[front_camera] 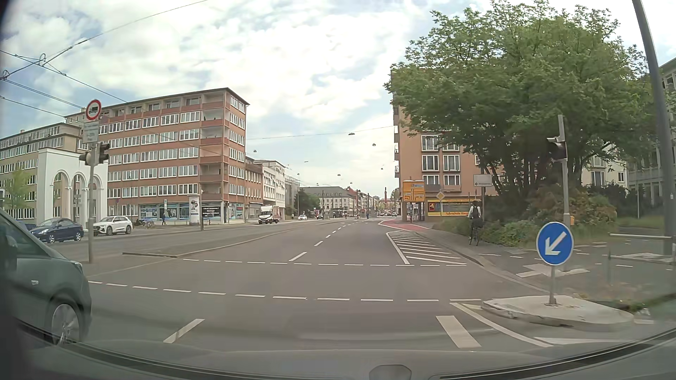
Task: Follow the waypoints while adhering to traffic rules and regulations
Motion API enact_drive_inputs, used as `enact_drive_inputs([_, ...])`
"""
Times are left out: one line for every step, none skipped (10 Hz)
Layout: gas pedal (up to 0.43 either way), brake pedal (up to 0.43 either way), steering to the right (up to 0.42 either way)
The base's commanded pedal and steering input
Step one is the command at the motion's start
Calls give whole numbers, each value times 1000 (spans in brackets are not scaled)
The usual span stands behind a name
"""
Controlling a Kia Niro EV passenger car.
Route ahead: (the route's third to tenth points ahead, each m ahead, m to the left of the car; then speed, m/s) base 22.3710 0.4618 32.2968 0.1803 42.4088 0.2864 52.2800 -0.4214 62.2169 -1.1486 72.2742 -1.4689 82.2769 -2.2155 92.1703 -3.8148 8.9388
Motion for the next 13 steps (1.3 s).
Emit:
enact_drive_inputs([130, 30, 2])
enact_drive_inputs([130, 30, 1])
enact_drive_inputs([130, 30, 1])
enact_drive_inputs([118, 30, 1])
enact_drive_inputs([118, 30, 0])
enact_drive_inputs([118, 30, 1])
enact_drive_inputs([118, 30, 1])
enact_drive_inputs([118, 30, 1])
enact_drive_inputs([118, 30, 0])
enact_drive_inputs([118, 30, 1])
enact_drive_inputs([98, 30, 1])
enact_drive_inputs([98, 30, 1])
enact_drive_inputs([98, 30, 1])
